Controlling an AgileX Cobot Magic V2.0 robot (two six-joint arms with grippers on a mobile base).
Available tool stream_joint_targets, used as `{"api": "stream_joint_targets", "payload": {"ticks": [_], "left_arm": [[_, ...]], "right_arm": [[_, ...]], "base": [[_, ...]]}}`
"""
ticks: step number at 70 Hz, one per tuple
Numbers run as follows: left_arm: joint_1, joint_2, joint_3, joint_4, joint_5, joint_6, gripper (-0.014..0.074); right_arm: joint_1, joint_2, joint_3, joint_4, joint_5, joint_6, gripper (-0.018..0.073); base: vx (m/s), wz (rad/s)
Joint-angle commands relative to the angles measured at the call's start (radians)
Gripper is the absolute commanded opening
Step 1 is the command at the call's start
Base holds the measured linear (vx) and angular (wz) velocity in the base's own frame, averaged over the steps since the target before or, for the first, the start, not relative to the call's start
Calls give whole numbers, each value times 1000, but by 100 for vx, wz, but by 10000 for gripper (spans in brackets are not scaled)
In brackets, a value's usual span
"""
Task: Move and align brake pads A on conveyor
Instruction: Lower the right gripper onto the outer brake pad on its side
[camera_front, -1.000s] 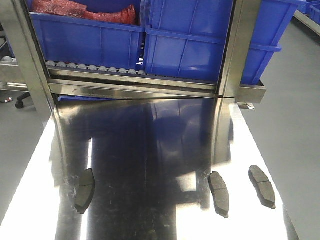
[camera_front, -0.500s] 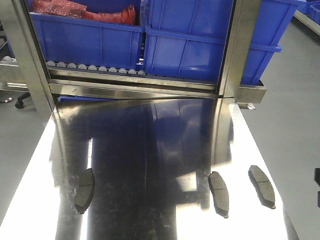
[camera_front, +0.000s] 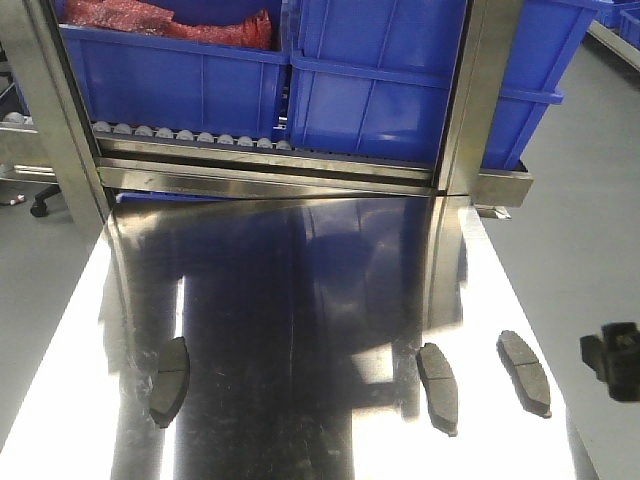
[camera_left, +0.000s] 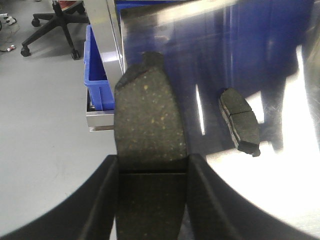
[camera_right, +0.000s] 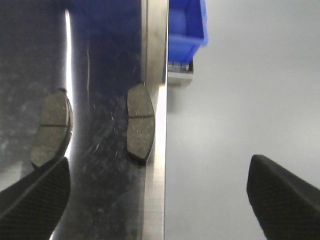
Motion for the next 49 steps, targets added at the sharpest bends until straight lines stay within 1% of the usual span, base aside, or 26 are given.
{"api": "stream_joint_targets", "payload": {"ticks": [1, 7, 14, 26, 37, 49], "left_arm": [[-6, 5, -28, -13, -81, -3, 156], [-6, 5, -28, -13, -78, -3, 156], [-6, 5, -28, -13, -70, -3, 156], [-6, 5, -28, -13, -66, -3, 156], [-6, 5, -28, -13, -66, -3, 156], [-6, 5, -28, -13, -66, -3, 156]], "right_arm": [[-5, 117, -95, 0, 3, -24, 648], [-5, 225, -145, 26, 29, -60, 642], [-5, 345, -194, 58, 26, -96, 638], [-5, 523, -272, 63, 25, -124, 630], [-5, 647, -329, 84, 28, -145, 611], [-5, 732, -349, 89, 20, -157, 592]], "base": [[0, 0], [0, 0], [0, 0], [0, 0], [0, 0], [0, 0]]}}
